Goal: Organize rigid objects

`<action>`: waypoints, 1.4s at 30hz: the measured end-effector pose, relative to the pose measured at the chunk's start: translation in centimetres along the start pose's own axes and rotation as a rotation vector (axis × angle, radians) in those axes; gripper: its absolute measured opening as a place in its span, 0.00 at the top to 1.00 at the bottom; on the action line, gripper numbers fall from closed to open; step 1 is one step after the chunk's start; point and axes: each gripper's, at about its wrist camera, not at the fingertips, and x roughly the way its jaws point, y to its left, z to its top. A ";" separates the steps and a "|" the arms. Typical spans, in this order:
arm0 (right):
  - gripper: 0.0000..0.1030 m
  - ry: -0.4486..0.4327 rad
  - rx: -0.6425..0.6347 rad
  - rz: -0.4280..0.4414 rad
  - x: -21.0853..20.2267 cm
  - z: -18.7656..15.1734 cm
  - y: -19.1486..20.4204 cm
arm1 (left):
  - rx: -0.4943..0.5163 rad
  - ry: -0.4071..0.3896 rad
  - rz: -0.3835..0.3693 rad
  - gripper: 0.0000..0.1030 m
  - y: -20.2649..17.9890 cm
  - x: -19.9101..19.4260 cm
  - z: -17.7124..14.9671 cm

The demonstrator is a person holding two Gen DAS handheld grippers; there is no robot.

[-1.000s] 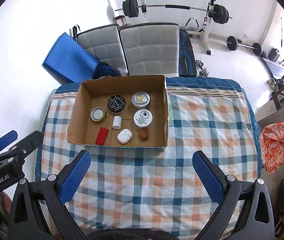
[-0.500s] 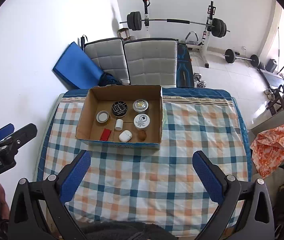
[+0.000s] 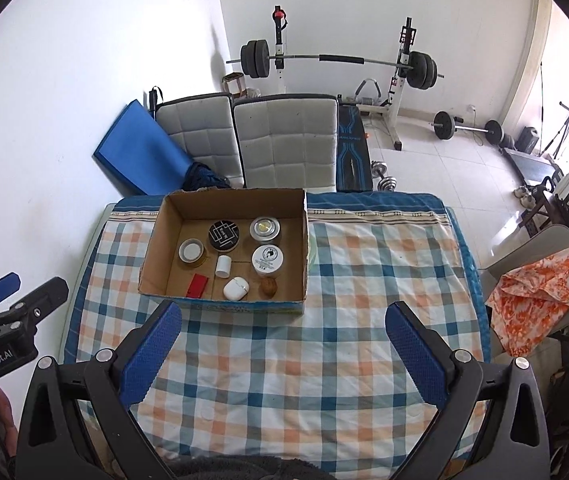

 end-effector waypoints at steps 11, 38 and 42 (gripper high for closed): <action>0.00 -0.039 -0.008 -0.015 -1.1 0.0 0.5 | -0.006 -0.013 -0.002 0.02 -0.1 -0.3 -0.3; 0.00 -0.060 0.026 -0.041 -1.7 0.3 0.0 | 0.014 -0.030 -0.017 0.02 -1.0 -1.2 0.5; 0.00 -0.058 0.029 -0.041 -1.7 0.3 0.0 | 0.016 -0.027 -0.021 0.02 -1.1 -1.3 0.7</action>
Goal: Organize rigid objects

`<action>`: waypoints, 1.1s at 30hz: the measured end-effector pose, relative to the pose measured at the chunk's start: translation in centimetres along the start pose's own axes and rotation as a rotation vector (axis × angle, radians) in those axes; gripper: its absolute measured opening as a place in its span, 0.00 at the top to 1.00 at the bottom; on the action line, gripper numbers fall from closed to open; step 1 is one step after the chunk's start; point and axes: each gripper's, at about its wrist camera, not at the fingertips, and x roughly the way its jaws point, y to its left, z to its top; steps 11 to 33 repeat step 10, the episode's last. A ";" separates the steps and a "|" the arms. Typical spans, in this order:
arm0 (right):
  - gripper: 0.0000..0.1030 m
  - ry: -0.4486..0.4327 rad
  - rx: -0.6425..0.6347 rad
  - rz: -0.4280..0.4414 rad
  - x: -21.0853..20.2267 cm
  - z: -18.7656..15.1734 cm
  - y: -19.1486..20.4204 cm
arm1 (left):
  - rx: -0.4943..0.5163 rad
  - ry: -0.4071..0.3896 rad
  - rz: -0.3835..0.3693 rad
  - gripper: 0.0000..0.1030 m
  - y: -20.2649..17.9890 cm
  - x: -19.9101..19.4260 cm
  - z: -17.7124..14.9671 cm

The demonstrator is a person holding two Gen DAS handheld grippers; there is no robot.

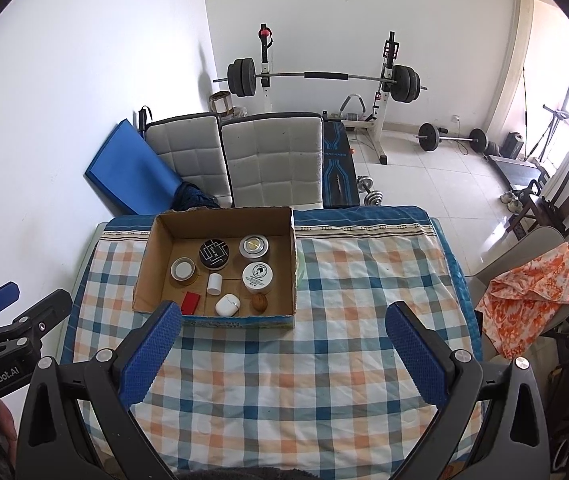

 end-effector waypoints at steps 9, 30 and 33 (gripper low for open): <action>0.00 -0.007 0.009 -0.009 0.1 0.1 0.0 | 0.010 -0.010 -0.002 0.02 0.2 0.2 0.2; 0.00 -0.008 0.007 -0.011 0.0 0.1 0.0 | 0.010 -0.010 -0.003 0.02 0.2 0.2 0.2; 0.00 -0.008 0.007 -0.011 0.0 0.1 0.0 | 0.010 -0.010 -0.003 0.02 0.2 0.2 0.2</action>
